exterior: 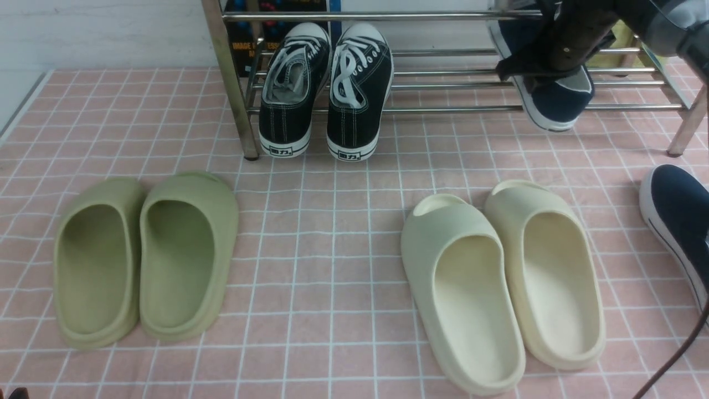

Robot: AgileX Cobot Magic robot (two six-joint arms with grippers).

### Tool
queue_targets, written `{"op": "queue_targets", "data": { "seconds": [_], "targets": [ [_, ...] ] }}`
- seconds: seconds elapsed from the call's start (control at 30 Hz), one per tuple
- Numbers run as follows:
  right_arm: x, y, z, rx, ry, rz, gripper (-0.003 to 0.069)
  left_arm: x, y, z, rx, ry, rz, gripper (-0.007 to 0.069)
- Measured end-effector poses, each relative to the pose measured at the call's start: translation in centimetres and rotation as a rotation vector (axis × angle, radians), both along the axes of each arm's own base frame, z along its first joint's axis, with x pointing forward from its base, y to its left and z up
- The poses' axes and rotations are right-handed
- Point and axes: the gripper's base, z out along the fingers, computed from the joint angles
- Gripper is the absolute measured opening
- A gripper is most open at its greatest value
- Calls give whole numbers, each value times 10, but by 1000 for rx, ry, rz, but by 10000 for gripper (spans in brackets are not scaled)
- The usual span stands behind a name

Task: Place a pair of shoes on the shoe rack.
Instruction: Use the right arm to put a shoe into the shoe rack, then use the right arm to grab the shoe closest to it

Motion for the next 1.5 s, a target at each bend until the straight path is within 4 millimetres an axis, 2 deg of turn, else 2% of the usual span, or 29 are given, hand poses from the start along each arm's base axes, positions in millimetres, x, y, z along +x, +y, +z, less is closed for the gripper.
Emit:
{"op": "queue_targets", "data": {
  "seconds": [0.17, 0.23, 0.27, 0.3, 0.43, 0.47, 0.53, 0.57, 0.6, 0.67, 0.77, 0.83, 0.93, 0.97, 1.03, 1.07, 1.1, 1.27, 1.37, 1.4, 1.43, 1.5],
  "targets": [
    [-8, 0, 13, 20, 17, -7, 382, 0, 0, 0, 1, 1, 0, 166],
    [-16, -2, 23, 16, 46, -9, 437, 0, 0, 0, 2, 1, 0, 168],
    [-18, -2, 27, 16, 44, -10, 442, 0, 0, 0, 2, 1, 0, 168],
    [-26, -4, 39, 10, 57, -10, 479, 0, 0, 0, 2, 1, 0, 168],
    [-51, -12, 71, -29, 39, -15, 508, 0, 0, 0, 2, 3, 1, 171],
    [-54, -13, 74, -33, 41, -16, 509, 0, 0, 0, 2, 3, 1, 171],
    [-82, -22, 81, -58, 87, -25, 510, 0, 0, 0, 2, 3, 1, 176],
    [-84, -23, 81, -59, 92, -26, 510, 0, 0, 0, 2, 3, 1, 177],
    [-96, -28, 80, -65, 123, -32, 507, 0, 0, 0, 2, 3, 1, 178],
    [-118, -40, 71, -73, 192, -55, 496, 0, 0, 0, 2, 3, 1, 179],
    [-166, -76, 36, -75, 369, -162, 470, 0, 0, 0, 2, 3, 1, 181],
    [-185, -95, 17, -65, 416, -230, 456, 0, 0, 0, 2, 3, 1, 181],
    [-204, -111, -12, -54, 450, -287, 444, 0, 0, 0, 2, 3, 1, 184],
    [-204, -113, -14, -51, 442, -292, 444, 0, 0, 0, 2, 3, 1, 185],
    [-211, -121, -42, -42, 449, -316, 442, 0, 0, 0, 2, 3, 1, 188],
    [-212, -121, -44, -42, 456, -319, 442, 0, 0, 0, 2, 3, 1, 189],
    [-211, -123, -56, -39, 457, -322, 442, 0, 0, 0, 2, 3, 1, 190],
    [-204, -124, -79, -38, 474, -321, 414, 0, 0, 0, 3, 3, 1, 196],
    [-199, -126, -93, -53, 492, -315, 280, 0, 0, 0, 3, 3, 1, 199],
    [-199, -126, -93, -55, 494, -314, 258, 0, 0, 0, 3, 3, 1, 199],
    [-199, -126, -95, -63, 500, -312, 155, 0, 0, 0, 3, 3, 1, 199],
    [-198, -127, -93, -63, 501, -319, 36, 0, 0, 0, 3, 3, 1, 201]
  ]
}}
